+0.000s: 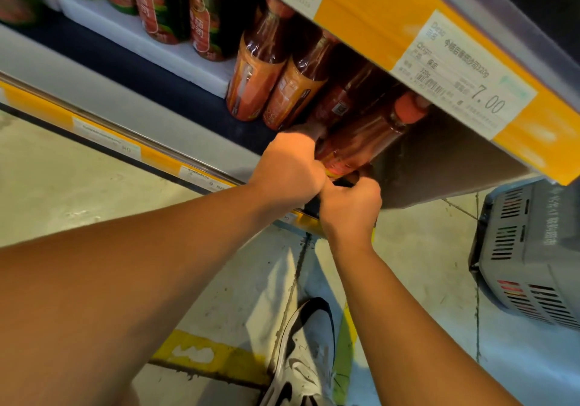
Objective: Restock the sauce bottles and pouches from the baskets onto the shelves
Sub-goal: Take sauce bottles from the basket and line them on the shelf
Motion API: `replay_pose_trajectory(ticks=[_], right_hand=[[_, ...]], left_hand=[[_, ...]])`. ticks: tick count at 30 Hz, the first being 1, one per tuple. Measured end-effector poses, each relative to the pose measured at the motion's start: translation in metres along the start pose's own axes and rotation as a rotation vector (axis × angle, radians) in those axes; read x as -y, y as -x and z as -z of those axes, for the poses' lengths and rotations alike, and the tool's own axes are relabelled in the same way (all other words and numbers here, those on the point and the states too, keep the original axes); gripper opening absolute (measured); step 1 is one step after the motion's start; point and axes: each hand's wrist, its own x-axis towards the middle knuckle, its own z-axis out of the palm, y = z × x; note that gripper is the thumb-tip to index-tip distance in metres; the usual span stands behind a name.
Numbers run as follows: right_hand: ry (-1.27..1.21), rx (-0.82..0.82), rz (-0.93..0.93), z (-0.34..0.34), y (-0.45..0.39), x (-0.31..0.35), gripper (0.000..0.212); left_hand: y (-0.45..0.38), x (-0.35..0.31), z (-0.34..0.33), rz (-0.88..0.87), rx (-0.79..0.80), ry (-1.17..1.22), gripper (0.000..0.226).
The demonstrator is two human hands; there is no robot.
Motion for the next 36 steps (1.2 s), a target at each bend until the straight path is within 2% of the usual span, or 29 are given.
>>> replay_pose_trajectory(ticks=[2, 4, 5, 7, 9, 11, 14, 20, 23, 27, 31, 34, 36], right_hand=[[-0.026, 0.037, -0.016, -0.008, -0.009, 0.004, 0.026], [-0.048, 0.003, -0.064, -0.005, -0.017, 0.0, 0.015], [-0.104, -0.047, -0.09, 0.0, -0.02, -0.002, 0.013], [-0.208, -0.135, -0.067, 0.009, -0.03, -0.004, 0.026], [-0.203, -0.053, -0.014, 0.014, -0.043, 0.001, 0.038], [-0.054, 0.039, 0.015, 0.016, -0.056, 0.006, 0.048], [-0.031, 0.044, 0.013, 0.018, -0.067, 0.009, 0.069], [-0.197, 0.035, -0.098, 0.014, -0.064, -0.003, 0.05], [-0.166, 0.0, -0.084, 0.014, -0.063, -0.006, 0.048], [-0.109, 0.046, -0.087, 0.015, -0.061, -0.009, 0.046], [-0.032, 0.015, -0.052, 0.014, -0.067, 0.0, 0.055], [0.043, -0.058, -0.056, 0.015, -0.071, 0.008, 0.06], [0.102, -0.032, -0.087, 0.015, -0.072, 0.015, 0.066]], left_hand=[[0.002, 0.01, -0.001, -0.017, -0.032, -0.098, 0.016], [0.0, 0.011, 0.001, -0.055, -0.03, -0.252, 0.041], [-0.004, 0.011, 0.001, -0.053, -0.019, -0.299, 0.049], [-0.009, 0.004, 0.002, -0.057, -0.001, -0.343, 0.054], [-0.015, -0.002, -0.001, -0.039, 0.002, -0.395, 0.051], [-0.023, -0.007, -0.004, -0.025, -0.008, -0.464, 0.047], [-0.038, -0.013, -0.003, 0.027, 0.05, -0.541, 0.047], [-0.054, -0.013, -0.006, -0.02, 0.074, -0.61, 0.035], [-0.058, -0.014, -0.006, -0.033, 0.043, -0.575, 0.039], [-0.059, -0.017, -0.013, -0.035, -0.047, -0.56, 0.03], [-0.061, -0.017, -0.016, 0.004, -0.063, -0.559, 0.027], [-0.059, -0.02, -0.014, 0.013, -0.018, -0.532, 0.027], [-0.058, -0.023, -0.01, 0.026, 0.022, -0.526, 0.031]])
